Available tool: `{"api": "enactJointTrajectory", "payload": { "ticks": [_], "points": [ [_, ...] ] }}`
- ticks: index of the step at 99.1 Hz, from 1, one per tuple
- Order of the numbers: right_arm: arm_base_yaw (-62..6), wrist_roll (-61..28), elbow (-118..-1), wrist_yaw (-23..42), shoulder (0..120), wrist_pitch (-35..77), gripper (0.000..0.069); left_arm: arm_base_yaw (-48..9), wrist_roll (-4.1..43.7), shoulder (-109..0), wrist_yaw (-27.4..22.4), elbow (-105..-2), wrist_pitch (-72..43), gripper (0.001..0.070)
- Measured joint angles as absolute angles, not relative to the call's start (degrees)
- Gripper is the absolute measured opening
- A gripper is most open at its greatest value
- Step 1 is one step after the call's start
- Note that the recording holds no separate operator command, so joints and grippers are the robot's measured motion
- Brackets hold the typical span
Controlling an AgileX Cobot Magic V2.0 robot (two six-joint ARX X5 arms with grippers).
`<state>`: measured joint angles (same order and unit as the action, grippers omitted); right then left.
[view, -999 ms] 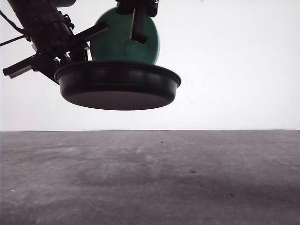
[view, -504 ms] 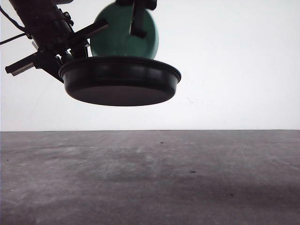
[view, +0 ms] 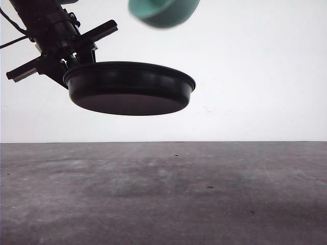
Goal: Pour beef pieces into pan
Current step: 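Lower the empty bowl back onto the table with the right gripper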
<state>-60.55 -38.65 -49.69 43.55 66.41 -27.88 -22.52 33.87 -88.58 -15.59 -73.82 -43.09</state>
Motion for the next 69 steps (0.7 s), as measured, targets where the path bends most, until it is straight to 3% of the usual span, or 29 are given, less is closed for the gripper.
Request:
{"api": "enactJointTrajectory", "payload": {
  "ticks": [22, 37, 48, 57, 69],
  "points": [
    [-54.63, -16.53, -49.87, 41.67, 54.46, -9.08, 0.0015, -22.52, 32.23, -88.58, -15.68, -73.82, -43.05, 0.0083],
    [-43.18, 2.55, -49.98, 32.53, 46.83, 17.37, 0.0015, -22.52, 30.35, -88.58, -15.81, -73.82, -42.92, 0.0082],
    [-33.06, 8.88, -47.03, 27.14, 44.86, 31.64, 0.0015, -22.52, 29.50, -88.58, -15.84, -73.82, -41.82, 0.0082],
    [-24.08, 11.07, -39.86, 19.27, 43.68, 33.10, 0.0016, -22.52, 29.34, -88.58, -15.84, -73.84, -41.43, 0.0082],
    [-11.90, 15.00, -31.00, 5.76, 42.65, 24.56, 0.0016, -22.55, 29.02, -88.58, -15.86, -73.84, -41.39, 0.0082]
  ]
}}
